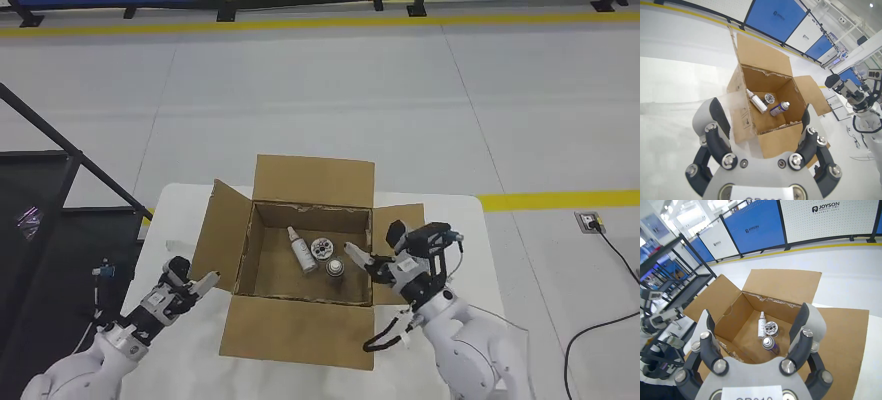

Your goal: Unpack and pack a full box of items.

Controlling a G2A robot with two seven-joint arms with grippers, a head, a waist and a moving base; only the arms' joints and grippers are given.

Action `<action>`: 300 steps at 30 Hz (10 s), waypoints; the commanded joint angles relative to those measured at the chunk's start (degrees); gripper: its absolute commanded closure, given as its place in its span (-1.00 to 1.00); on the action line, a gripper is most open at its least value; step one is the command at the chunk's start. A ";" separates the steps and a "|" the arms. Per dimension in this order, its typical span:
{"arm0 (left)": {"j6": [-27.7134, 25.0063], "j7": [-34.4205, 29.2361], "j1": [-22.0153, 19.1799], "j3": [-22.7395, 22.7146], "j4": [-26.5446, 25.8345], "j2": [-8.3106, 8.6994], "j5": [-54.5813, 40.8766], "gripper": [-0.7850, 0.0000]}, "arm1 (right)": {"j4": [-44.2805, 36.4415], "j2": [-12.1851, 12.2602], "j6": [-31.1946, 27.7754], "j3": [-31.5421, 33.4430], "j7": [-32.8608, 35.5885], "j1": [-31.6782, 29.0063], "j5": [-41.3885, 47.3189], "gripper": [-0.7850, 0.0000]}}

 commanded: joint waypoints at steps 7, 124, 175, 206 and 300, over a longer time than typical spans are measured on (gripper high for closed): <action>-1.01 -1.56 -0.28 4.24 -3.01 0.24 2.55 -1.00 | 4.05 1.55 -4.58 16.02 6.04 -4.08 27.10 -1.00; 3.51 -43.98 -6.50 4.36 13.98 8.36 -43.00 -1.00 | 86.23 -1.69 -23.90 -9.33 22.91 50.86 69.97 -1.00; 12.17 -4.58 -9.85 16.54 4.82 7.49 -15.77 -1.00 | 48.52 4.65 4.75 -8.47 39.42 38.57 62.63 -1.00; 6.67 0.41 -2.92 -1.95 11.20 8.55 -20.25 -1.00 | 56.81 5.10 -2.01 -11.38 39.57 37.27 64.99 -1.00; 10.36 16.93 -9.06 10.62 7.45 2.54 -36.44 -1.00 | 53.17 6.67 -3.43 -10.18 36.33 33.08 66.53 -1.00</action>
